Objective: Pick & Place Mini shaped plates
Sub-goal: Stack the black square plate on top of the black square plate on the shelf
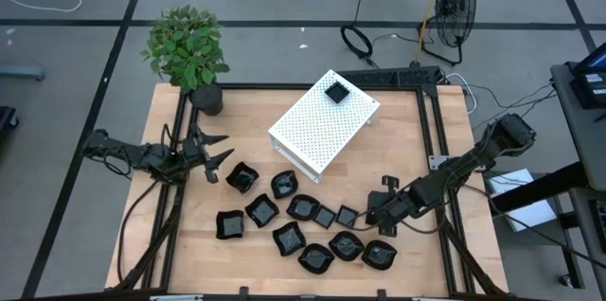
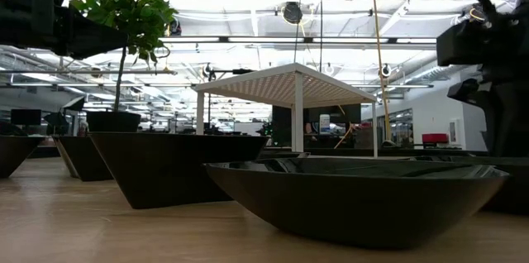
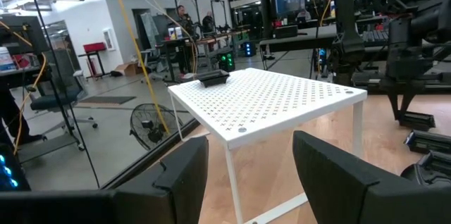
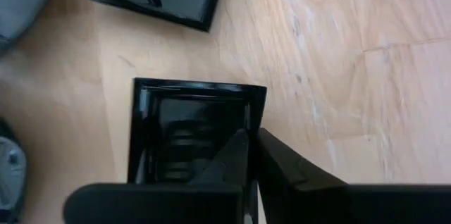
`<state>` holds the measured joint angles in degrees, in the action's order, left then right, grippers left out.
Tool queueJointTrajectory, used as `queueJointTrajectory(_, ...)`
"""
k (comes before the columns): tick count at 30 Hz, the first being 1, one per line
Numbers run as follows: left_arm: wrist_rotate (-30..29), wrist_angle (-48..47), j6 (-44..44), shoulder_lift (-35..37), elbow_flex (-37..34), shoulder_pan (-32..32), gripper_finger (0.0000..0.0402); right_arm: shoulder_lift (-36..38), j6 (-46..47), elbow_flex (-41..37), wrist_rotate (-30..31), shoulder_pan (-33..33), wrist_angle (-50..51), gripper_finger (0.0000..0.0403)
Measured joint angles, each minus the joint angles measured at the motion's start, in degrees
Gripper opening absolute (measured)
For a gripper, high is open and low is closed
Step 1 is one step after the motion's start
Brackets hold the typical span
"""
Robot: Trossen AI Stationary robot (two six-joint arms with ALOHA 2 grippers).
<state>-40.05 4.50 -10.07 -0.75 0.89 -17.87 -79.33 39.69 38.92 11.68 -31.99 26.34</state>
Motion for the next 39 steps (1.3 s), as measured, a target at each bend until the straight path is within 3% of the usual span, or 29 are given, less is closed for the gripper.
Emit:
queueJointTrajectory(12,0.0,0.0,0.0,0.0,0.0,0.0,0.0212,9.3,-2.9,0.0,0.1,0.8,-0.1,0.0)
queueJointTrajectory(21,0.0,0.0,0.0,0.0,0.0,0.0,0.0212,18.9,-9.7,0.0,-0.9,7.3,-6.2,0.0)
queueJointTrajectory(29,0.0,0.0,0.0,0.0,0.0,0.0,0.0212,23.7,-18.0,3.3,-14.1,23.0,-15.1,0.0)
queueJointTrajectory(34,0.0,0.0,0.0,0.0,0.0,0.0,0.0212,20.1,-24.2,14.7,-23.5,35.5,-11.3,0.0)
queueJointTrajectory(39,0.0,0.0,0.0,0.0,0.0,0.0,0.0212,10.5,-28.8,30.3,-30.1,46.6,-3.1,0.0)
